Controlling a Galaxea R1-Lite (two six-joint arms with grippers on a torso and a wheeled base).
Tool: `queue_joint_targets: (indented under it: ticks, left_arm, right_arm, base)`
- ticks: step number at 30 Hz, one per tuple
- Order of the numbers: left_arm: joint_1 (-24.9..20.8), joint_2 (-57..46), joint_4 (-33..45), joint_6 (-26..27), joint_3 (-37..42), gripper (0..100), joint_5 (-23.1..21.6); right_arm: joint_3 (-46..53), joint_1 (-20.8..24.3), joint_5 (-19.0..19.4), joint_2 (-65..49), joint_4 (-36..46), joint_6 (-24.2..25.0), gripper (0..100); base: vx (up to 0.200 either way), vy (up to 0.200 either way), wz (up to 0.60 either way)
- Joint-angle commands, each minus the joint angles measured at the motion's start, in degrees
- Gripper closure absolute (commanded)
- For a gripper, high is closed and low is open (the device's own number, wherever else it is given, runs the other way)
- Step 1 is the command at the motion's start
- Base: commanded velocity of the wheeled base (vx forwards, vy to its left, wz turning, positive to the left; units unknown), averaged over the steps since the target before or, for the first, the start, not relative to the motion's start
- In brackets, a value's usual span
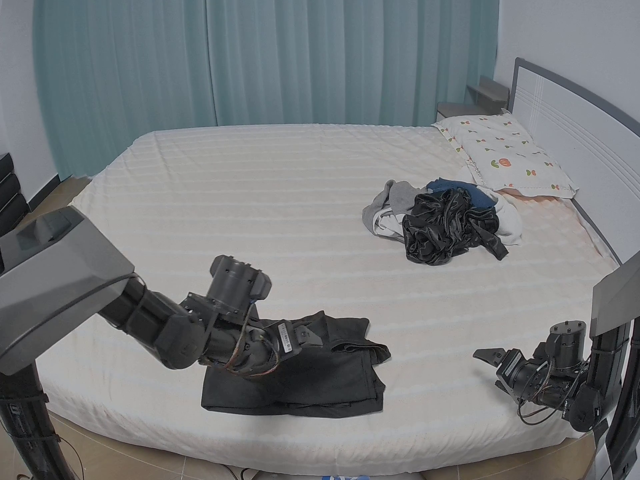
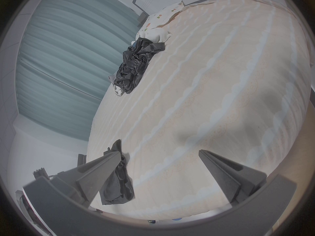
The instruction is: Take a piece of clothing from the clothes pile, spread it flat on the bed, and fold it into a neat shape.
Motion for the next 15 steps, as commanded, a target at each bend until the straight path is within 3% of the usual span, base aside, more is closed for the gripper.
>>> queue_joint_targets:
  ticks: [1,5,10,15]
  left_arm:
    - [5.13,-7.18,-8.44,-2.28,12.98,0,-3.61]
    - [7.33,-8.06,-13.37,-2.64,18.61,0,-3.7]
    - [7.85,-7.44,-15.21,-10.46,18.17,0,-4.14]
    - [10.23,-7.18,-17.32,-11.86,17.73,0,-4.32]
  right_arm:
    - [0.92,1.5,-0.43,0.66,-0.64,-0.07,0]
    - [0.4,3.44,-0.51,0.57,-0.73,-0.07,0]
    - [-2.15,6.51,0.01,3.83,-0.64,0.02,0]
    - [-4.0,7.57,0.01,5.67,-0.64,-0.15,0]
  base:
    - [0.0,0.0,0.0]
    - [0.0,0.0,0.0]
    - [0.0,0.0,0.0]
    - [0.0,0.04,0.0]
